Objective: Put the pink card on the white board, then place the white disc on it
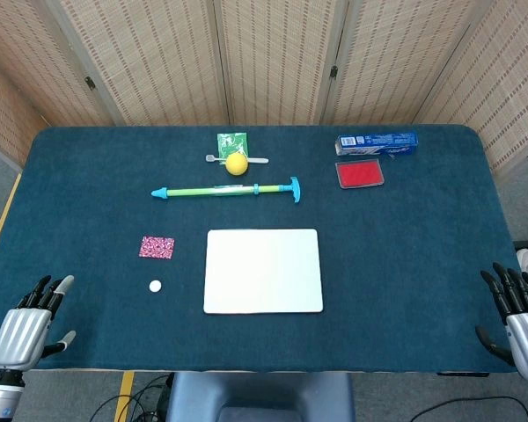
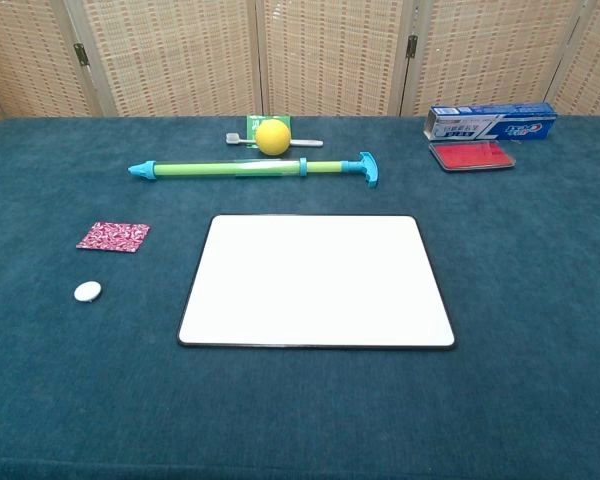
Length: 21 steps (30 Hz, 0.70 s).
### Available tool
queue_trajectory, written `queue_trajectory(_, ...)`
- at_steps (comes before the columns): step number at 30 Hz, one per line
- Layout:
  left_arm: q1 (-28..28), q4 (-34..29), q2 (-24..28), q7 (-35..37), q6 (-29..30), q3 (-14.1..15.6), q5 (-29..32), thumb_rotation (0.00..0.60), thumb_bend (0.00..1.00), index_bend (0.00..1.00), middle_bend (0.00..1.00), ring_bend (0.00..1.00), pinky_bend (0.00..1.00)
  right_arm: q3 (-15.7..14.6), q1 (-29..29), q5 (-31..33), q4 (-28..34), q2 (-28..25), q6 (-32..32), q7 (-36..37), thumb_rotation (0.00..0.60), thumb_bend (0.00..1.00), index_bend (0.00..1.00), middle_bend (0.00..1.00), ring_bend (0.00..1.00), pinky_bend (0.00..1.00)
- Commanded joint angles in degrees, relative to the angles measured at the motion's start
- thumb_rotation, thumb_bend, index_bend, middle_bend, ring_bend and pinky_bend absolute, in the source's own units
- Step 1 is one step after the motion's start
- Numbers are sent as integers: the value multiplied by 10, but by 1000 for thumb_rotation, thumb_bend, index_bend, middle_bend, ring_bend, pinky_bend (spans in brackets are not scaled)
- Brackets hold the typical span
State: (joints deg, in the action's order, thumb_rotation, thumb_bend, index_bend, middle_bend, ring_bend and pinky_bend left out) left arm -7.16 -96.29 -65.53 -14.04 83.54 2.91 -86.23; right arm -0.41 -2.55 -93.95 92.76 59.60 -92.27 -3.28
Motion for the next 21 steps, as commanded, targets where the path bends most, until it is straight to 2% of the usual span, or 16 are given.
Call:
queue_trajectory(1,-1,0,1,0,-5,-3,5,600,248,54,174,80,286,2,3,4,2,0,6,-4,600,204,0,0,0,0)
queue_trajectory(6,1,-4,3,-2,-8,-4,6,600,248,54,174,80,286,1,7,5,5,-1,14,-6,600,203,0,0,0,0)
queue_trajectory(10,8,-18,6,1,3,4,-19,600,248,53,175,80,286,-3,2,-8,4,-2,2,-2,600,204,0,0,0,0)
queue_trajectory(12,6,-24,10,-1,-1,6,-24,600,248,53,205,95,295,-4,1,-10,4,-2,0,0,600,204,0,0,0,0)
queue_trajectory(13,3,-28,13,-6,-5,4,-22,600,248,55,303,156,318,-4,0,-10,4,-2,-1,0,600,204,0,0,0,0)
queue_trajectory(15,-9,-40,24,-16,-24,-3,-16,600,248,63,635,395,400,-4,1,-7,2,-1,3,-1,600,204,0,0,0,0)
queue_trajectory(16,-16,-48,31,-13,-34,-5,-16,600,248,78,863,606,497,-4,2,-4,1,-1,6,-3,600,204,0,0,0,0)
queue_trajectory(17,-22,-56,36,-10,-41,-7,-17,600,248,101,976,752,585,-4,3,-2,1,-1,9,-3,600,204,0,0,0,0)
queue_trajectory(19,-36,-68,45,-18,-51,-15,-25,600,248,166,1000,880,714,-2,6,-1,2,-2,13,-1,600,204,0,0,0,0)
queue_trajectory(21,-52,-79,45,-31,-64,-28,-22,600,248,222,1000,941,787,-2,8,0,2,-2,16,-1,600,204,0,0,0,0)
